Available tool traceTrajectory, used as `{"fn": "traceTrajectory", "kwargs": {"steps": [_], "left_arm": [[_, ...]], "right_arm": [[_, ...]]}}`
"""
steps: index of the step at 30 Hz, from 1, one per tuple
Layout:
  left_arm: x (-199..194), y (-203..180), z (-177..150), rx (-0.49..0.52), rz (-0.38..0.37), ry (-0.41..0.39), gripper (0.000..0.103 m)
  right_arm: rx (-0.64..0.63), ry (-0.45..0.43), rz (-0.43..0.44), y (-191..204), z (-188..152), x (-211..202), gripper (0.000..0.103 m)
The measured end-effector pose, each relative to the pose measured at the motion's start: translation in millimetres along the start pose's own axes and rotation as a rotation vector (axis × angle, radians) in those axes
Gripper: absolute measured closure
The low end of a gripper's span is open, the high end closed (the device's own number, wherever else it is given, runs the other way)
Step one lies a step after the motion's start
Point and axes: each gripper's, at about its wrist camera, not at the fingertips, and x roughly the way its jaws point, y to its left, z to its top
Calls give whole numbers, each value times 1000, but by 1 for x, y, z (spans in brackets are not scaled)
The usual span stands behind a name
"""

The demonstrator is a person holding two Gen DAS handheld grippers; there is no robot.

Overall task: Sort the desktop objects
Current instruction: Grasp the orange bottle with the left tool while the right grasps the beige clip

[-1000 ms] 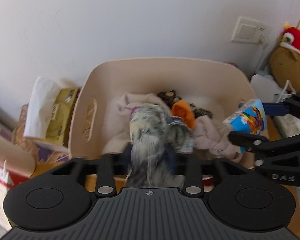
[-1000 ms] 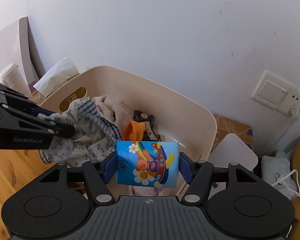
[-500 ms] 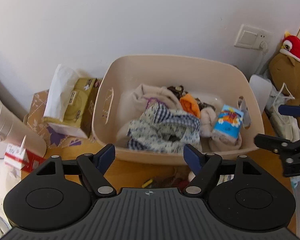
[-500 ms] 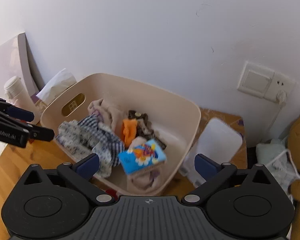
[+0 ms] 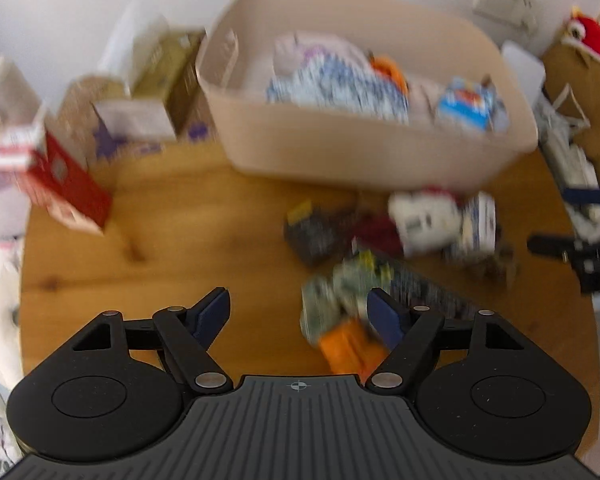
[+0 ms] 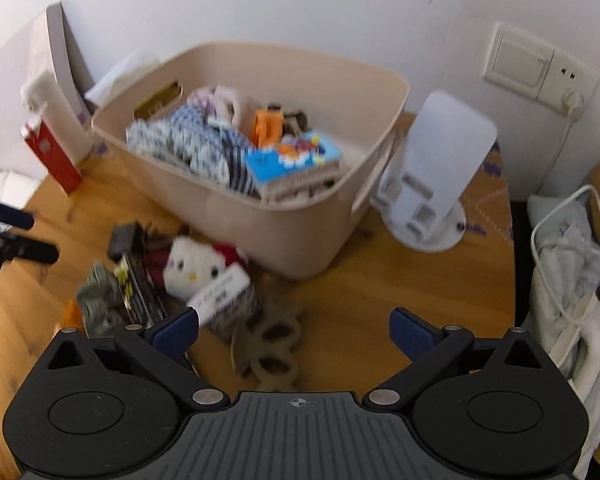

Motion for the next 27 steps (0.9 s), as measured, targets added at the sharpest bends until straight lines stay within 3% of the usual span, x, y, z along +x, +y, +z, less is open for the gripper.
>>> {"fn": "traceTrajectory", "kwargs": {"steps": [4, 9, 13, 20, 22, 24, 27], "left_arm": [[9, -2, -23, -5, -15, 54, 26], [16, -6, -41, -84, -40, 85, 26], [25, -16, -46, -126, -58, 110, 26], [46, -29, -47, -176, -45, 172, 26], [51, -30, -48, -185, -69, 185, 32], [55, -29, -50, -195, -100, 205, 49], [57, -27, -53, -203, -105, 215, 58]], "right_arm": [[10, 37, -15, 7, -13, 11, 0], [46, 68, -54, 13, -24, 24, 0], [83, 80, -48, 14, -26, 34, 0], [125, 104, -122, 19, -24, 50, 0], [150, 107, -118, 19, -26, 53, 0], [144, 102, -138, 22, -27, 53, 2], [150, 96, -119, 23, -28, 54, 21]]}}
